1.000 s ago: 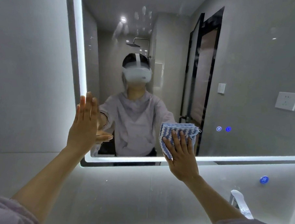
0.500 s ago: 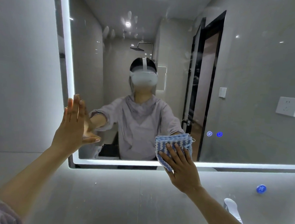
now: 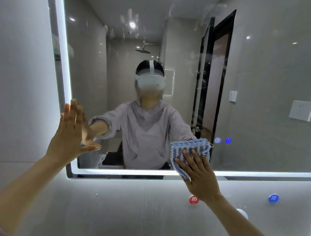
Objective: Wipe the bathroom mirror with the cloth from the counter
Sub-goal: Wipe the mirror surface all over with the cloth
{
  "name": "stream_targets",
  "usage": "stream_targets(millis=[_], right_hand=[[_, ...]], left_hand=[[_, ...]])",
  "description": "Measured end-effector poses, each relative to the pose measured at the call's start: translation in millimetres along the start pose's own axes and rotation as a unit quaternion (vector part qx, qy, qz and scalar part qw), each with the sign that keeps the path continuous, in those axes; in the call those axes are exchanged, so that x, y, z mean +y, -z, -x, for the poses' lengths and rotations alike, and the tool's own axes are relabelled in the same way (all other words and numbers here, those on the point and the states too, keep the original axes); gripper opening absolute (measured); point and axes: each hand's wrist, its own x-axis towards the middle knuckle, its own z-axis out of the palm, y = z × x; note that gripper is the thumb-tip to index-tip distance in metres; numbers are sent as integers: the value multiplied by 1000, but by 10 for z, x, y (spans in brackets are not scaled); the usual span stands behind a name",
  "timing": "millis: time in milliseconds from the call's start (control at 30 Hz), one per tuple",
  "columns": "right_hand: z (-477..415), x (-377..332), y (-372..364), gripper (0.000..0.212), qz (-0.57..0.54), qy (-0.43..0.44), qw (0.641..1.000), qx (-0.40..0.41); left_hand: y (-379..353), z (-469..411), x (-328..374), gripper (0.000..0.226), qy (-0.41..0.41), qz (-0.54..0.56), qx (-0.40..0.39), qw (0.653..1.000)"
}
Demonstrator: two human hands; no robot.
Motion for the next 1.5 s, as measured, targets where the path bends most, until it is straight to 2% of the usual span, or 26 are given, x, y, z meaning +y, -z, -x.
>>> stream_targets(millis=[467,933,1200,1500], right_hand=[[170,165,16,55,-18,-66,998,4],[-969,529,465,57,-15,-109,993,32],[-1669,893,826,58,-7,-149,986,73],[-1598,565,619,59,-31,-204,973,105]], left_hand=[[-31,-17,-12,127,-5,-9,-15,1000],[-27,12,-10,119,-32,22,6,999],[-45,14,-37,125,-19,4,-2,1000],[-27,4,-5,127,-18,17,-1,1000]])
